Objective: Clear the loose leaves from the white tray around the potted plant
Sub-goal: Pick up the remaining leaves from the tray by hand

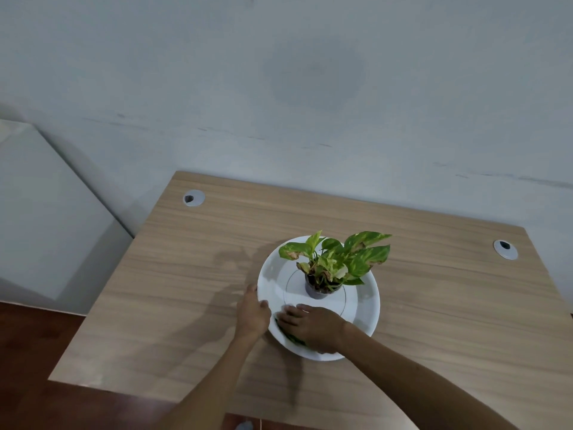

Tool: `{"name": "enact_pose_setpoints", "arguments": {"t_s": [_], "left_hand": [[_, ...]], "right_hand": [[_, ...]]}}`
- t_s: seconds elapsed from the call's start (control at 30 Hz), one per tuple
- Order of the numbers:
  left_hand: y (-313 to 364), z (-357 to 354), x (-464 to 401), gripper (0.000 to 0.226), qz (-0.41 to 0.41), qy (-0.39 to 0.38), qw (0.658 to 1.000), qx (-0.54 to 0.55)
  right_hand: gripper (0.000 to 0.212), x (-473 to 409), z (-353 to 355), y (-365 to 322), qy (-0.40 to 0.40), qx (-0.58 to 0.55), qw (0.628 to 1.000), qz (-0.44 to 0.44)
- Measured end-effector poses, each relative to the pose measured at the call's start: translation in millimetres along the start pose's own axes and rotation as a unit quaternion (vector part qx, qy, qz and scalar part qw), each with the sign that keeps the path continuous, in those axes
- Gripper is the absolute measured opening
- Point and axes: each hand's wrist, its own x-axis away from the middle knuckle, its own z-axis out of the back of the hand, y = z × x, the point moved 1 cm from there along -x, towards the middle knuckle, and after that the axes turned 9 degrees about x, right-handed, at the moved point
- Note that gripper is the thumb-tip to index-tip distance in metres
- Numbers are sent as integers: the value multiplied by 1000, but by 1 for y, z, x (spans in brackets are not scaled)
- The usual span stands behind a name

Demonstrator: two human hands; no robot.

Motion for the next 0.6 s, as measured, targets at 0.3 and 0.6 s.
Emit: {"name": "enact_pose_setpoints", "arguments": {"t_s": [0.3, 0.6], "left_hand": [[4, -1, 5, 29, 0, 6, 1000, -7], [-3, 2, 4, 21, 37, -3, 998, 41]], "right_hand": [[37, 16, -18, -11, 127, -88, 987, -37], [36, 13, -4, -15, 116, -276, 939, -169]]}}
